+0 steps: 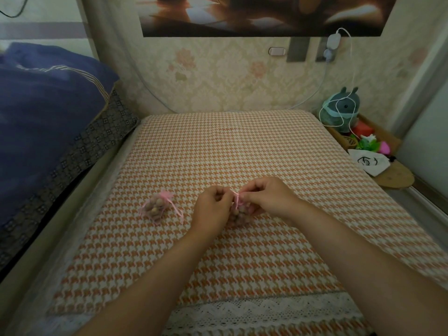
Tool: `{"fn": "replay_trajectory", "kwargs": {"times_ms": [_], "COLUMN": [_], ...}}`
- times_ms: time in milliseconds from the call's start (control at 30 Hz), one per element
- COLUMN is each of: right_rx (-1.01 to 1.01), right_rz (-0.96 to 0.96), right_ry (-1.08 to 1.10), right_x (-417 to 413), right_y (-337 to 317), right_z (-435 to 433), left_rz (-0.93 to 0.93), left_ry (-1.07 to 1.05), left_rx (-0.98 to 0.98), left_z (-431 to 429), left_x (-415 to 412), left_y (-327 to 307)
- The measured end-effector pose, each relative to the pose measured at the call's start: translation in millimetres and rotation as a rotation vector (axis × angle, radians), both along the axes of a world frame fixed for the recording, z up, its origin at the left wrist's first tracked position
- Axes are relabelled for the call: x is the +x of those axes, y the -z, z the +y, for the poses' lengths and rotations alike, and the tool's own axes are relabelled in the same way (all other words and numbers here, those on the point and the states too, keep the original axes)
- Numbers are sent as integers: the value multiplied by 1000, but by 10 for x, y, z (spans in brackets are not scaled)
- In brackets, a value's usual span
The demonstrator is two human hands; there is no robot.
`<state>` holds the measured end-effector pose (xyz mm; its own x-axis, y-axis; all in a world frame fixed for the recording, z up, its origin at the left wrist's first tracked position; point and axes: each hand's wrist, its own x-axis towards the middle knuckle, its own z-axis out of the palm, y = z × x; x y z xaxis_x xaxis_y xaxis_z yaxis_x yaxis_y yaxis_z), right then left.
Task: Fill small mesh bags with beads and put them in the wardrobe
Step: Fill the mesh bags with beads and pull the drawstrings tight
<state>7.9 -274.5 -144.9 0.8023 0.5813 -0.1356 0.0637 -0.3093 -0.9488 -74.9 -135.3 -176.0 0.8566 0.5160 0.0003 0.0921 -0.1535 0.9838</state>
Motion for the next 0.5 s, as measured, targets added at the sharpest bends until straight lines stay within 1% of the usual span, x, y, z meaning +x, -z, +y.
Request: {"fn": "replay_trajectory", "kwargs": {"times_ms": [133, 233, 267, 333, 367, 400, 500], "right_rx": [-25, -44, -60, -64, -46, -21, 37], "right_rz": [8, -41, -70, -83, -56, -14, 125], "right_ry": [10, -28, -35, -33, -25, -12, 58], "right_x": [2, 21, 27, 32, 29, 24, 8], "right_y": [12, -14, -23, -29, -23, -13, 16], "right_z": [8, -17, -25, -33, -32, -27, 5], "left_rz": [-61, -108, -111, -96, -76, -43, 133], "left_ry": [72, 142, 141, 111, 85, 66, 91], "left_rx": [297, 436, 443, 361, 293, 194, -238], "left_z": [58, 115, 118, 96, 84, 74, 42], "left_x": [-9, -8, -8, -3, 0, 8, 30], "left_y": [-6, -2, -4, -14, -17, -21, -55]}}
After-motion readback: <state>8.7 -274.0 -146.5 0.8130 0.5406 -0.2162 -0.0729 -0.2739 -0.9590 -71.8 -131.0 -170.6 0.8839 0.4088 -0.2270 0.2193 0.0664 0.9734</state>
